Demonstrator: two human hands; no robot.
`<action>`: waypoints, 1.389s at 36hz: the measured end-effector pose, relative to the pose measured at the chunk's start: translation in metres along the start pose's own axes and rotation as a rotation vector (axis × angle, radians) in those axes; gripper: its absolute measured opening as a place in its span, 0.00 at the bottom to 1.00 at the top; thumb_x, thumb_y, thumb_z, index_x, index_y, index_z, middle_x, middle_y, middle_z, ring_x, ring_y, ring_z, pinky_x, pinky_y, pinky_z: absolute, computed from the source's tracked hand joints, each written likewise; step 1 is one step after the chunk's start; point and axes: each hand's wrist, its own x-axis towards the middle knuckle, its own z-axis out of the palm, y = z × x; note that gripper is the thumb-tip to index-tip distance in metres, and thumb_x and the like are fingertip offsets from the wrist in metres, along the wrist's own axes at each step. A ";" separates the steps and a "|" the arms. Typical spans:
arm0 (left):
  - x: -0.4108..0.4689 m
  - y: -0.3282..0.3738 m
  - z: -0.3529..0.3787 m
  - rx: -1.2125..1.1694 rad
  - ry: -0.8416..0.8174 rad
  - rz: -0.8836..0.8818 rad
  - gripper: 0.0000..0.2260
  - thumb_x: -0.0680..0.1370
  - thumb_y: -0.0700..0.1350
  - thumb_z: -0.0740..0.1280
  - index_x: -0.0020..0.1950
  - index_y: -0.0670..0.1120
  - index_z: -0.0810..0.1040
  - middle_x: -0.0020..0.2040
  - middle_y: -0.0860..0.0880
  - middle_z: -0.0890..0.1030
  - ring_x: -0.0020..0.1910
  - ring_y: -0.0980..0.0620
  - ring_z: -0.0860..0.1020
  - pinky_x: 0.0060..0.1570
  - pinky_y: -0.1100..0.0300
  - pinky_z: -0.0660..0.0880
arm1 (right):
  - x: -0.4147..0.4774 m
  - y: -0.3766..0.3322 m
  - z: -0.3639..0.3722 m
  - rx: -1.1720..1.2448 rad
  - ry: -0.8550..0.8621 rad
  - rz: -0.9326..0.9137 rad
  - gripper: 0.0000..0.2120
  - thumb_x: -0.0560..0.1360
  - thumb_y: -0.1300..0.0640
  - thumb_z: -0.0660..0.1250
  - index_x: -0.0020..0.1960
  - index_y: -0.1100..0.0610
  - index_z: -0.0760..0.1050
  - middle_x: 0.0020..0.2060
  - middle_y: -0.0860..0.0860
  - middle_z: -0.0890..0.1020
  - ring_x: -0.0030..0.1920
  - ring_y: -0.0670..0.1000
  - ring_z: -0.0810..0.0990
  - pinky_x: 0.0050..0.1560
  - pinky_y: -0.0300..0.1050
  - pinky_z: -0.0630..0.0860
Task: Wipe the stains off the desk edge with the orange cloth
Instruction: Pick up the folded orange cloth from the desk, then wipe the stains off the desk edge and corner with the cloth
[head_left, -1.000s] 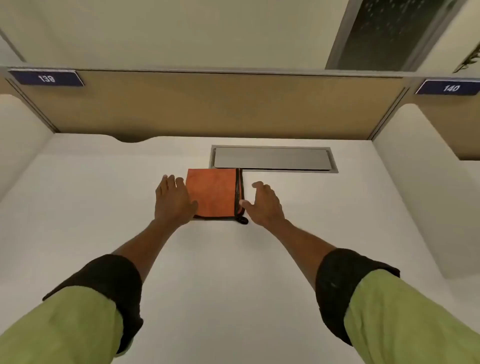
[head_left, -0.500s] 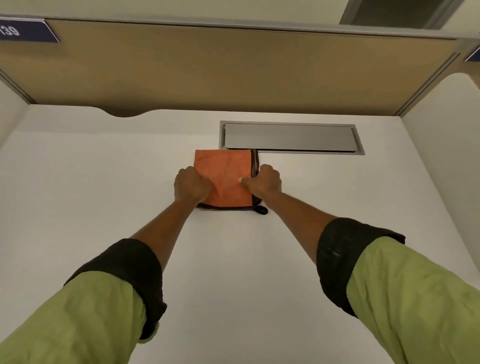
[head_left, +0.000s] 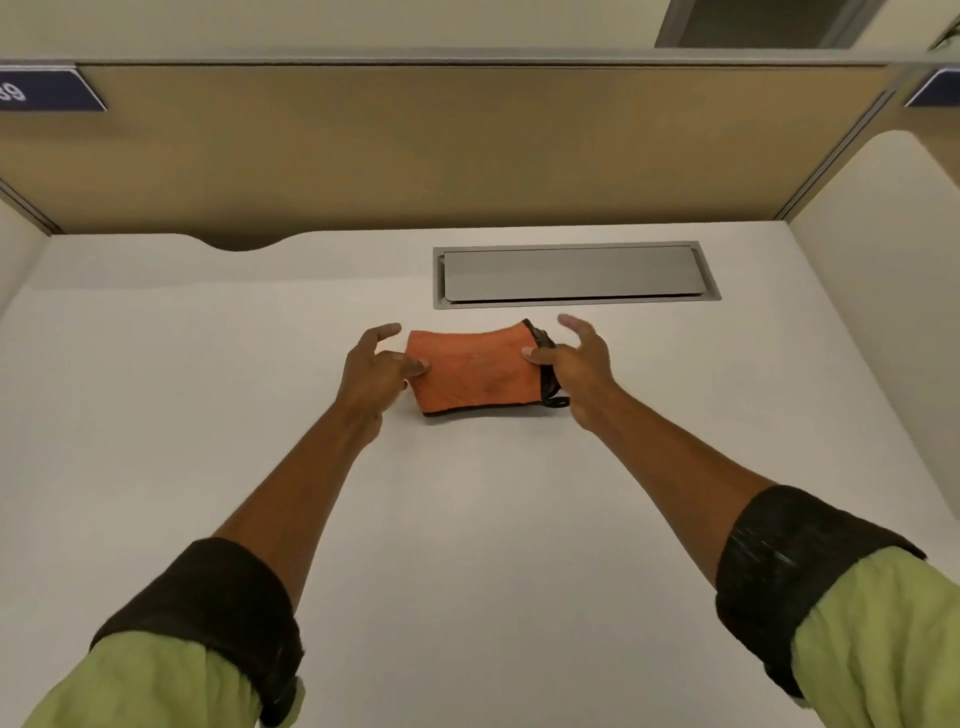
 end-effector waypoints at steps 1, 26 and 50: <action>-0.007 0.001 0.003 0.009 -0.035 0.044 0.25 0.77 0.33 0.78 0.72 0.50 0.81 0.50 0.41 0.88 0.56 0.45 0.86 0.63 0.48 0.82 | -0.008 0.000 -0.011 0.017 -0.028 -0.052 0.36 0.70 0.66 0.81 0.73 0.45 0.75 0.54 0.55 0.86 0.52 0.54 0.88 0.50 0.47 0.86; -0.183 -0.005 0.180 0.760 -0.338 0.623 0.12 0.75 0.41 0.83 0.56 0.49 0.89 0.64 0.52 0.79 0.66 0.54 0.74 0.60 0.63 0.68 | -0.215 0.108 -0.269 -0.629 0.309 -0.502 0.19 0.65 0.60 0.86 0.52 0.55 0.83 0.56 0.45 0.82 0.57 0.47 0.82 0.56 0.41 0.79; -0.281 -0.085 0.359 0.838 -0.620 0.588 0.19 0.83 0.45 0.75 0.73 0.44 0.81 0.62 0.46 0.88 0.59 0.48 0.86 0.65 0.46 0.81 | -0.318 0.224 -0.353 -0.459 0.401 0.098 0.22 0.78 0.46 0.76 0.66 0.52 0.73 0.55 0.55 0.87 0.45 0.49 0.88 0.42 0.45 0.87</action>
